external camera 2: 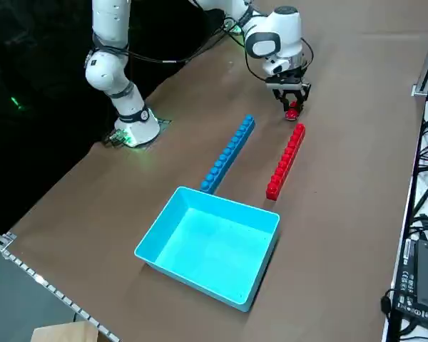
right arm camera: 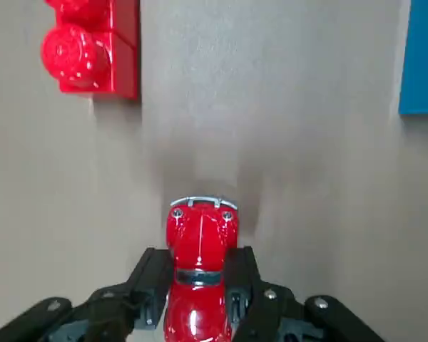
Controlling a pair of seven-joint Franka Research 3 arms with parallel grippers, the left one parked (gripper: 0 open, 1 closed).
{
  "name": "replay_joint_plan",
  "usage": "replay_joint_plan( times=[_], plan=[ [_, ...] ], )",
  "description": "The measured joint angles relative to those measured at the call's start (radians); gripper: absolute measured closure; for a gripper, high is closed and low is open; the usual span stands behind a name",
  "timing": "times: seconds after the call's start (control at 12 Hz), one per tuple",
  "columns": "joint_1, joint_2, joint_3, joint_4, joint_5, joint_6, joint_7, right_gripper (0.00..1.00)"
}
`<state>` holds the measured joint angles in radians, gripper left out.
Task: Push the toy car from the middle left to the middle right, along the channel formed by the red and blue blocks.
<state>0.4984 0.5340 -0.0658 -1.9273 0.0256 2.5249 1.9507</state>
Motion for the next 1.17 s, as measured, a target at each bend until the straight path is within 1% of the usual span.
replay_joint_plan(
  times=[0.58,1.17],
  plan=[
    [0.033,0.023,0.000,0.035,0.029,0.001,0.001,0.56],
    [0.076,0.052,0.000,0.082,0.031,-0.001,0.018,0.56]
  ],
)
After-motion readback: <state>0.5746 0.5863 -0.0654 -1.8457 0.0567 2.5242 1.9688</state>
